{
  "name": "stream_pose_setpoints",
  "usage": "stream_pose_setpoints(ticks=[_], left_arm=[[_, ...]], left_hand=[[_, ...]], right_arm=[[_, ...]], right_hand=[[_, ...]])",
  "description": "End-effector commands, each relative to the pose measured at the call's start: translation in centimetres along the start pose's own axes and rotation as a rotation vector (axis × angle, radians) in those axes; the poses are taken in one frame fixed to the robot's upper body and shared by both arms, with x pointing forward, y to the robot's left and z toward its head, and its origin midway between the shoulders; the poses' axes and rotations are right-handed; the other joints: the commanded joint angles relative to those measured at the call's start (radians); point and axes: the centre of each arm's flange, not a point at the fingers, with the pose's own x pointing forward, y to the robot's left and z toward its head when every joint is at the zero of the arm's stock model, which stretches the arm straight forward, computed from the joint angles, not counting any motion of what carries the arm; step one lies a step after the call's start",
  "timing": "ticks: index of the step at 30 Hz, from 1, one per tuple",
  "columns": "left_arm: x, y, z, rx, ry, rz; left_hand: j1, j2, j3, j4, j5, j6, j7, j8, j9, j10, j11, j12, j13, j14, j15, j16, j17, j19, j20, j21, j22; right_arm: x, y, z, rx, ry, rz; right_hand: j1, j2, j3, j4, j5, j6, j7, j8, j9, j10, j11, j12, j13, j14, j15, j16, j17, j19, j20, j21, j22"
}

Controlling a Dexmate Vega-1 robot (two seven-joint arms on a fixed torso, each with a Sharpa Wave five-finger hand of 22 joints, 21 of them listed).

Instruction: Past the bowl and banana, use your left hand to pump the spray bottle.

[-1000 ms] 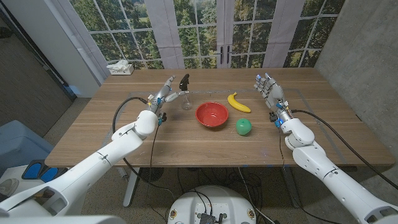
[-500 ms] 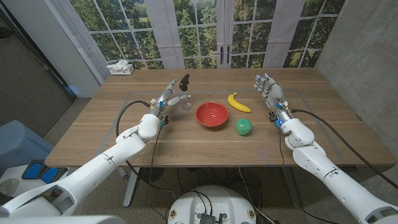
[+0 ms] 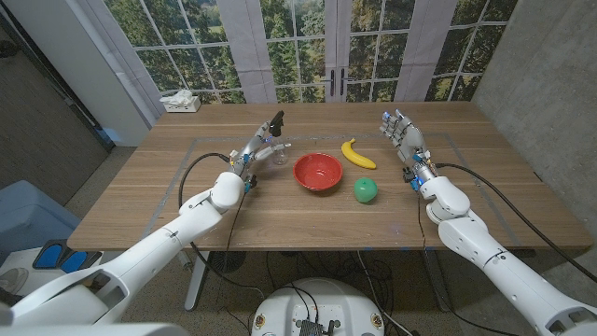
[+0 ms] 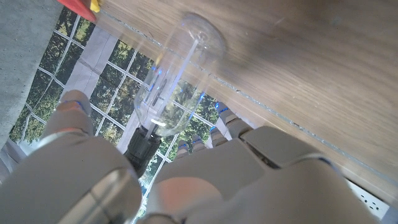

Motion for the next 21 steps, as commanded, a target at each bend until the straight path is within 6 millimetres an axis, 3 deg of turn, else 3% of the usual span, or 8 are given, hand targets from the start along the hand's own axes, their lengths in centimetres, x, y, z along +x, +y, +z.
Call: stream_pose_setpoints(ticks=[1, 4, 14, 21], left_arm=[[1.0, -0.6, 0.7, -0.115, -0.085, -0.046], [1.2, -0.5, 0.9, -0.139, -0.093, -0.046], [1.9, 0.0, 1.0, -0.21, -0.102, -0.061], [2.3, 0.4, 1.5, -0.209, -0.113, -0.065]], left_hand=[[0.005, 0.009, -0.02, -0.003, 0.016, -0.14, -0.006, 0.017, 0.007, -0.009, -0.018, 0.016, 0.004, 0.032, -0.074, 0.014, 0.004, 0.043, 0.001, 0.013, 0.005], [0.033, 0.02, -0.031, -0.009, 0.02, -0.123, -0.006, 0.026, 0.008, 0.029, -0.018, 0.024, 0.004, 0.063, -0.082, 0.018, 0.003, 0.072, -0.003, 0.017, 0.005], [0.129, 0.067, -0.024, -0.012, 0.001, -0.075, 0.003, 0.051, 0.011, 0.131, 0.008, 0.041, 0.006, 0.14, -0.047, 0.021, 0.002, 0.118, 0.013, 0.016, 0.006], [0.24, 0.12, 0.016, -0.02, -0.064, -0.045, -0.051, 0.063, 0.012, 0.192, 0.036, 0.042, 0.009, 0.186, -0.024, 0.017, 0.003, 0.134, 0.042, 0.009, 0.007]], right_arm=[[0.3, 0.4, 0.3, -0.011, 0.003, -0.001], [0.3, 0.5, 0.3, -0.016, 0.003, 0.002], [0.2, 0.5, 0.2, -0.01, 0.003, -0.014], [0.0, 0.5, 0.1, -0.006, 0.005, -0.03]], right_hand=[[-0.011, 0.002, -0.002, -0.001, 0.0, 0.01, 0.002, 0.003, 0.003, 0.009, -0.001, 0.004, -0.001, 0.009, 0.002, 0.007, 0.001, 0.004, 0.003, 0.004, 0.002], [-0.012, 0.003, -0.002, -0.002, 0.0, 0.013, 0.002, 0.004, 0.003, 0.01, -0.001, 0.004, -0.001, 0.011, 0.003, 0.008, 0.0, 0.005, 0.003, 0.004, 0.002], [-0.014, 0.005, -0.003, -0.003, 0.001, 0.019, 0.003, 0.005, 0.004, 0.015, 0.0, 0.005, 0.0, 0.014, 0.002, 0.01, -0.001, 0.008, 0.005, 0.004, 0.002], [-0.016, 0.007, -0.004, -0.003, 0.001, 0.024, 0.001, 0.007, 0.004, 0.022, 0.002, 0.007, 0.0, 0.018, 0.004, 0.012, -0.002, 0.011, 0.007, 0.005, 0.002]])
